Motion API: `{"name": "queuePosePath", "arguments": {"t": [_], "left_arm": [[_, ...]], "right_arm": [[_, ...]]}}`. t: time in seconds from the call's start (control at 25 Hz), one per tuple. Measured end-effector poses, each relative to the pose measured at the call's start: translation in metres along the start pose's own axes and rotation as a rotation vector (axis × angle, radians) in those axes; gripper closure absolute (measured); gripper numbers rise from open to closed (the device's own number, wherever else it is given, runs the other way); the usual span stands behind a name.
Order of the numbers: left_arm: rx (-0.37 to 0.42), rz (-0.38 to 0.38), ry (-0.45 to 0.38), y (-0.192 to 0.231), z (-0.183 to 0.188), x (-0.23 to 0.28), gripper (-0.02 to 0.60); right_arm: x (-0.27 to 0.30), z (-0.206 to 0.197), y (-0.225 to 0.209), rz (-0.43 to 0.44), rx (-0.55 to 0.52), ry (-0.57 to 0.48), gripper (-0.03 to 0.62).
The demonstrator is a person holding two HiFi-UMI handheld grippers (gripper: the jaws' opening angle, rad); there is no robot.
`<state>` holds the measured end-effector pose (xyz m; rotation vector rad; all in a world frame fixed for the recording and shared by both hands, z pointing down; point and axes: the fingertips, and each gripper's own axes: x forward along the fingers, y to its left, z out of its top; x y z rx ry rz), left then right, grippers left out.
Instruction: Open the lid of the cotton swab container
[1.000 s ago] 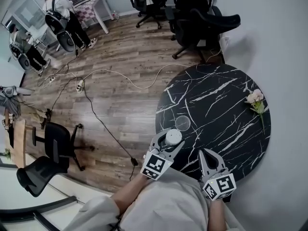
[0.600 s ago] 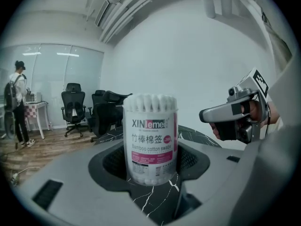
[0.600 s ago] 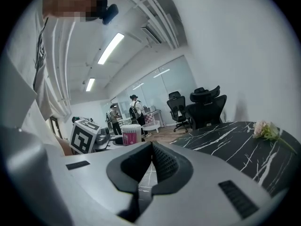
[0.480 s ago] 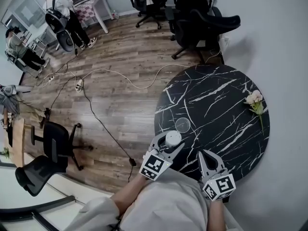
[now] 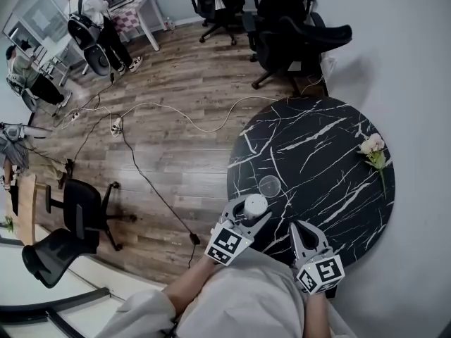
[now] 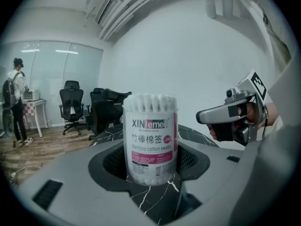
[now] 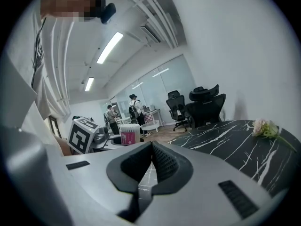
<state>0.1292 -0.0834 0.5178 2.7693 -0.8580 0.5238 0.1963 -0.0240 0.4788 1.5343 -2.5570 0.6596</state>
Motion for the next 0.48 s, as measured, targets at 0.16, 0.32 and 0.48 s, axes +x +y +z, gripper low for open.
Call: {"name": "queuePosePath", "arguments": {"t": [0.16,0.32,0.48], "left_arm": [[0.002,-0.002,0.004,-0.0001,-0.0016,-0.0017,0.322],[0.002,-0.001,0.005,0.0001,-0.002,-0.0035,0.322],[0.002,-0.006,0.006,-0.0009,-0.0017,-0.0058,0.322]], "right_arm": [[0.0001,-0.0025,0.0013,-0.003,0.003,0.005,0.56],[0.001,-0.0043,0.0014,0.002,0.001,0.001,0.56],[0.0013,-0.0036,0.0037,-0.001,0.007,0.007,0.56]]}}
